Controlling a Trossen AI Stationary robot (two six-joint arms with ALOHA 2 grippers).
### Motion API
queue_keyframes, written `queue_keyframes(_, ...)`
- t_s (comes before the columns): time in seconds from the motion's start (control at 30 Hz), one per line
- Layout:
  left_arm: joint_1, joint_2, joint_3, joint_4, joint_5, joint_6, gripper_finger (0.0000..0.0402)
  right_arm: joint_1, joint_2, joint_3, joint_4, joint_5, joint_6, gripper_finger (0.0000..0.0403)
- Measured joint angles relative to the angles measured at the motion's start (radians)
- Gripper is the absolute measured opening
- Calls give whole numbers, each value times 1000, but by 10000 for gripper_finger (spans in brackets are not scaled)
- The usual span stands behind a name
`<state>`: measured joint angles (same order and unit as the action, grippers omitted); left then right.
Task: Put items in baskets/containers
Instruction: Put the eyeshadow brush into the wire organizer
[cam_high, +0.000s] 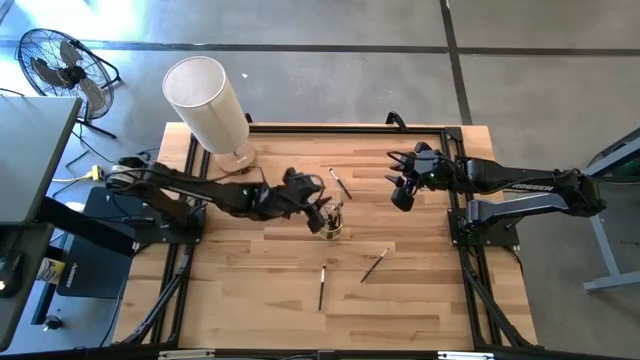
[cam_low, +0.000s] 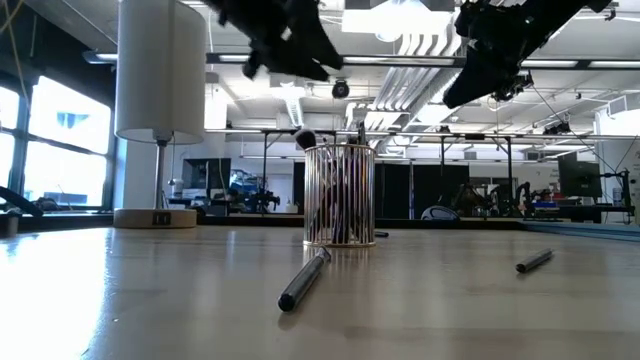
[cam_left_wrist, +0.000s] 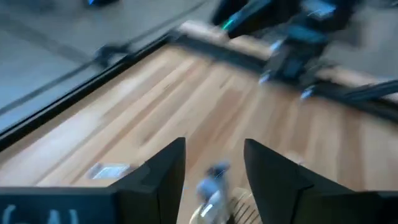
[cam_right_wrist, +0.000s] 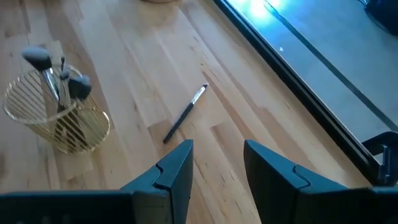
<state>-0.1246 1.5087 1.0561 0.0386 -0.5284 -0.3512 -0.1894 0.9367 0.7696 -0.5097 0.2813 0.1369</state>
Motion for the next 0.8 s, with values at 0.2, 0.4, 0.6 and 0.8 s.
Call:
queue_keyframes(0.2, 33, -36, 311, -721, -4, -217, 163, 0, 9, 0, 16, 7, 87, 137)
queue_keyframes(0.4, 75, -36, 387, -1039, 136, -235, 141, -1, 102, 0, 167, 17, 103, 138)
queue_keyframes(0.6, 55, -79, 187, -985, 154, -178, 21, -1, 263, 30, 417, -11, 109, 138)
queue_keyframes(0.8, 51, -231, -161, -629, 274, -183, 6, -49, 508, 258, 321, -40, 79, 138)
